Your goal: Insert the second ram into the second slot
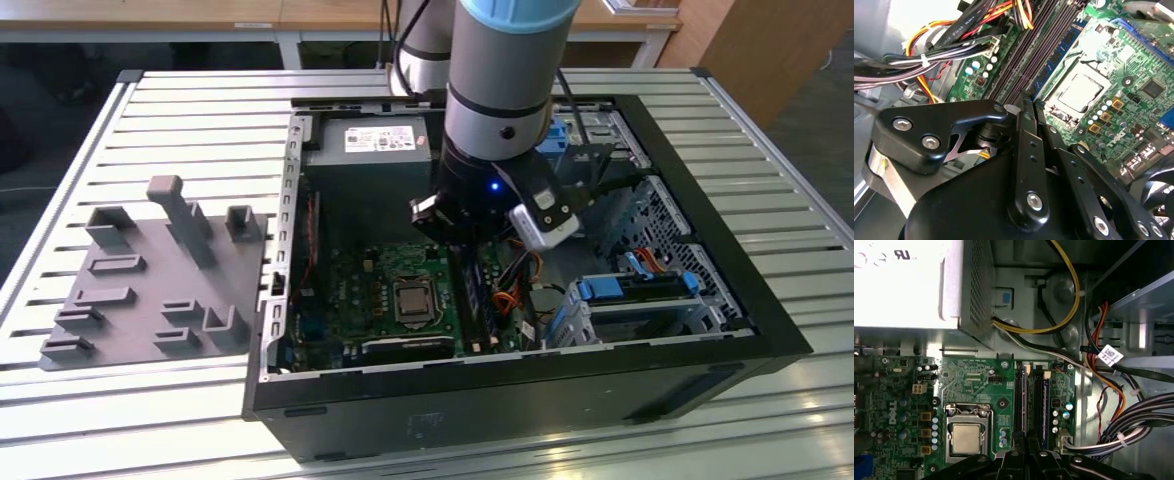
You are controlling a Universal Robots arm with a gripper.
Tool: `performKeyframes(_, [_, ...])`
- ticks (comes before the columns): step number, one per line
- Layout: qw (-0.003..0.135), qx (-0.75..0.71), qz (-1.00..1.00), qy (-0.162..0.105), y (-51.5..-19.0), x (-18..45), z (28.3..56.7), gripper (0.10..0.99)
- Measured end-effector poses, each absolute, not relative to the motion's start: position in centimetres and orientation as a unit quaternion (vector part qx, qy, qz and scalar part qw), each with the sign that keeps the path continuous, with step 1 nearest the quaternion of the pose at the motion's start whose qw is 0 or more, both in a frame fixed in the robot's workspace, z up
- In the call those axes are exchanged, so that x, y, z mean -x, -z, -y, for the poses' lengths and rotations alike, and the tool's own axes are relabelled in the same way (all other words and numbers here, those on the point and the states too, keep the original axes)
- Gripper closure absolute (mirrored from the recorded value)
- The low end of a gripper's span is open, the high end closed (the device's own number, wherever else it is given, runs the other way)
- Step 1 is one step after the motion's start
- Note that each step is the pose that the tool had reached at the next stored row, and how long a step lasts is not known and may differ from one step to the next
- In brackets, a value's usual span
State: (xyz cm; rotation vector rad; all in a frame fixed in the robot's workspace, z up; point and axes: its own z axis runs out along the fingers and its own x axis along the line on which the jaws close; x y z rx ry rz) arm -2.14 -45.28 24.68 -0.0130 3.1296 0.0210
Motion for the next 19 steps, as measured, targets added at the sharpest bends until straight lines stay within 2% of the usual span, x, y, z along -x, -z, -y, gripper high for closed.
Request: performKeyframes(19, [0.003, 0.003, -1.000, -0.007, -23.69, 2.16, 45.28, 0.949])
